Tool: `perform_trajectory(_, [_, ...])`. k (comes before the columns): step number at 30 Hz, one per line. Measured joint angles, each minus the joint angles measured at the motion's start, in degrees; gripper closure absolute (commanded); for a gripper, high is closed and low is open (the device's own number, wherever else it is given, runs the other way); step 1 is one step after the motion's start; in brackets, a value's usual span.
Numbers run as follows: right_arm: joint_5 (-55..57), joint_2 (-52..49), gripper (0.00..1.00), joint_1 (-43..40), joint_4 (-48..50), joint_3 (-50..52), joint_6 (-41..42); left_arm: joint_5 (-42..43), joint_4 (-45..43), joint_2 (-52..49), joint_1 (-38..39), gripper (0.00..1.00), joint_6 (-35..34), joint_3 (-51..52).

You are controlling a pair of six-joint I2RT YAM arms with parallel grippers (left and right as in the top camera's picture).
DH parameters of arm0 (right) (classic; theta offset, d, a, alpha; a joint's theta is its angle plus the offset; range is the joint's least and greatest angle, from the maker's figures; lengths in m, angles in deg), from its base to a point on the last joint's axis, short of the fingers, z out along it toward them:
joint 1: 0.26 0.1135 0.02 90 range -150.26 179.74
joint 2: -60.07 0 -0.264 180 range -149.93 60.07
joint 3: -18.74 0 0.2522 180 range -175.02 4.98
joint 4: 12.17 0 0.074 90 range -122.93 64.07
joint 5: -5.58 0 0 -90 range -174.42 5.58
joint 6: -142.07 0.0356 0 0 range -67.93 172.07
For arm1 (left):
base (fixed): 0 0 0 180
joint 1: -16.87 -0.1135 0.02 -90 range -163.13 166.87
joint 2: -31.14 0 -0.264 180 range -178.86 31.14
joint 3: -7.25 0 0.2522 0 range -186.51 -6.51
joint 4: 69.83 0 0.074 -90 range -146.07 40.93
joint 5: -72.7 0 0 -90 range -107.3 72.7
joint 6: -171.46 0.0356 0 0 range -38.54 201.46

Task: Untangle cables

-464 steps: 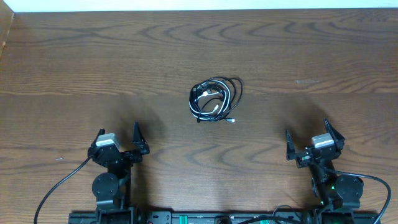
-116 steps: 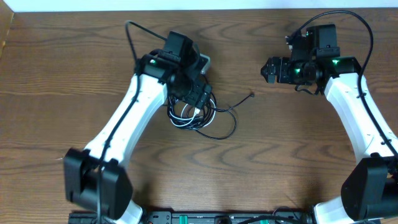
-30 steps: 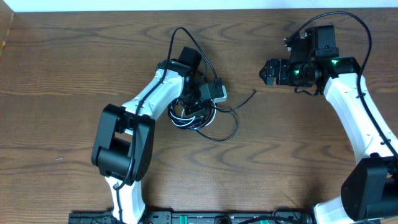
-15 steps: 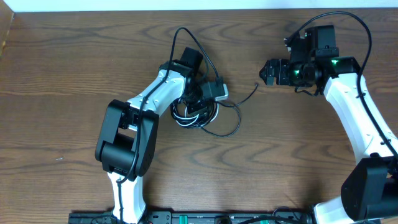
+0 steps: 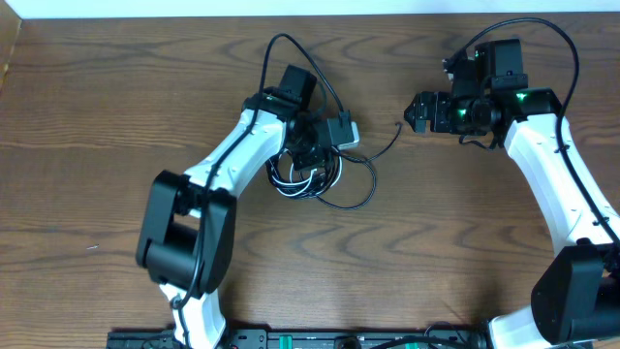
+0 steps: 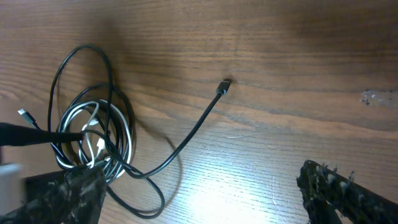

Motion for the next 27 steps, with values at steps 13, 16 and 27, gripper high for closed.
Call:
perform_trajectory(13, [0.0,0.0,0.04,0.0,0.0,0.0,0.0,-2.9,-4.9,-4.4,0.0,0.40,0.0,0.0])
perform_trajectory(16, [0.0,0.0,0.05,0.0,0.0,0.0,0.0,-3.7,-6.1,-6.6,0.0,0.44,0.0,0.0])
perform_trajectory(27, [0.0,0.0,0.05,0.0,0.0,0.0,0.0,-5.0,-4.8,-7.4,0.0,0.92,-0.3,0.0])
